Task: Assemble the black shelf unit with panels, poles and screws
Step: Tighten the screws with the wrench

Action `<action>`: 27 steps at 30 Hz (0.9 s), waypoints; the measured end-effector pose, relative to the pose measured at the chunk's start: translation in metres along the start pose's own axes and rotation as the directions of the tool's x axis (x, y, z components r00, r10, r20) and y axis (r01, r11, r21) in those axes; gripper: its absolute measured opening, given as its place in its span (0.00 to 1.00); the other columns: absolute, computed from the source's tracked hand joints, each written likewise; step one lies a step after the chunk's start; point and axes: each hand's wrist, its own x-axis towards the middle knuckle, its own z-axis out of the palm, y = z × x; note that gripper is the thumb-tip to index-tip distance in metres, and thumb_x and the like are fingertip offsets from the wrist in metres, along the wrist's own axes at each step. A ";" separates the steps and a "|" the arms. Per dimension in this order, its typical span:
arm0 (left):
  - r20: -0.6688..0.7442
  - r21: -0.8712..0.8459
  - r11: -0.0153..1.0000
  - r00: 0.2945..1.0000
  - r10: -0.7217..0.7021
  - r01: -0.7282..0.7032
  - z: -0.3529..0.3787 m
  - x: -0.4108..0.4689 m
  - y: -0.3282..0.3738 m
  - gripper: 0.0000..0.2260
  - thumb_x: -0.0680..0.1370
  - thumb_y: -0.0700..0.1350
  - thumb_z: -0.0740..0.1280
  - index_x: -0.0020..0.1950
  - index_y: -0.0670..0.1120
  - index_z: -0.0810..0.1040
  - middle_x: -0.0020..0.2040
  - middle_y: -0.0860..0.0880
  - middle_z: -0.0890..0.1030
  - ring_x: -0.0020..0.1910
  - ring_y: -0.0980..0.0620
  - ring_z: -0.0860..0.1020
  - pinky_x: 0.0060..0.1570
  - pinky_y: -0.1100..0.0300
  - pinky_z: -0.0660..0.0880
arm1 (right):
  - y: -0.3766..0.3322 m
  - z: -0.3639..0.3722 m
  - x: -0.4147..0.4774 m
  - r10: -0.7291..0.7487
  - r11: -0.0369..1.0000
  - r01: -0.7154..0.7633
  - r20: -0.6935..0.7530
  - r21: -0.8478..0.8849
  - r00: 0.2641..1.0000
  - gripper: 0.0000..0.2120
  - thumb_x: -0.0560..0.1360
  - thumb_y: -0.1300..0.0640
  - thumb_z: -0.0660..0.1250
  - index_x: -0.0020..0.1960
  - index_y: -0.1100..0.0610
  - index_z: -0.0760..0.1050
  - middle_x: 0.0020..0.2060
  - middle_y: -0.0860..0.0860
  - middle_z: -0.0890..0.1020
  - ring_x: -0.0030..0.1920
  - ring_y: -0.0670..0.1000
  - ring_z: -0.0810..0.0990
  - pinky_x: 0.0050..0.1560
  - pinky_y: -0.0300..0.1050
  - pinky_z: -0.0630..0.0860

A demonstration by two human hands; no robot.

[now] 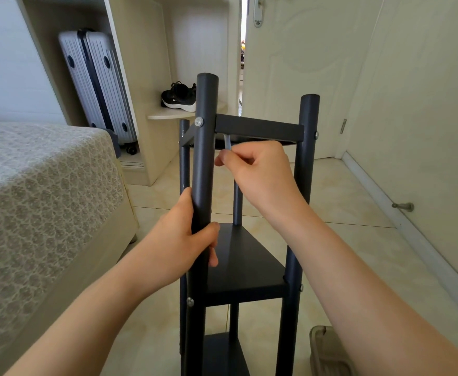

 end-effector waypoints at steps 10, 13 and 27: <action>0.009 0.014 1.000 1.000 0.003 -0.003 -0.004 0.000 -0.003 0.10 0.82 0.41 0.63 0.57 0.53 0.65 0.35 0.46 0.83 0.34 0.50 0.84 0.34 0.65 0.76 | 0.003 0.008 0.005 -0.019 1.000 0.019 -0.035 0.010 0.999 0.12 0.79 0.60 0.65 0.40 0.60 0.84 0.16 0.40 0.68 0.22 0.41 0.68 0.29 0.30 0.64; 0.015 0.024 1.000 1.000 0.010 -0.010 -0.005 0.000 -0.006 0.11 0.82 0.41 0.63 0.59 0.53 0.65 0.35 0.46 0.83 0.34 0.50 0.84 0.34 0.65 0.76 | 0.004 0.010 0.007 -0.033 0.999 0.034 -0.046 0.006 0.998 0.12 0.79 0.60 0.66 0.40 0.60 0.84 0.16 0.40 0.68 0.23 0.41 0.69 0.30 0.30 0.65; 0.014 0.007 0.999 0.999 0.040 -0.040 -0.005 0.003 -0.008 0.12 0.81 0.40 0.64 0.58 0.54 0.66 0.35 0.44 0.84 0.34 0.49 0.84 0.35 0.64 0.78 | 0.021 0.037 0.008 -0.218 0.975 0.202 -0.264 -0.087 0.940 0.17 0.79 0.59 0.67 0.31 0.55 0.74 0.24 0.46 0.74 0.27 0.43 0.73 0.34 0.29 0.67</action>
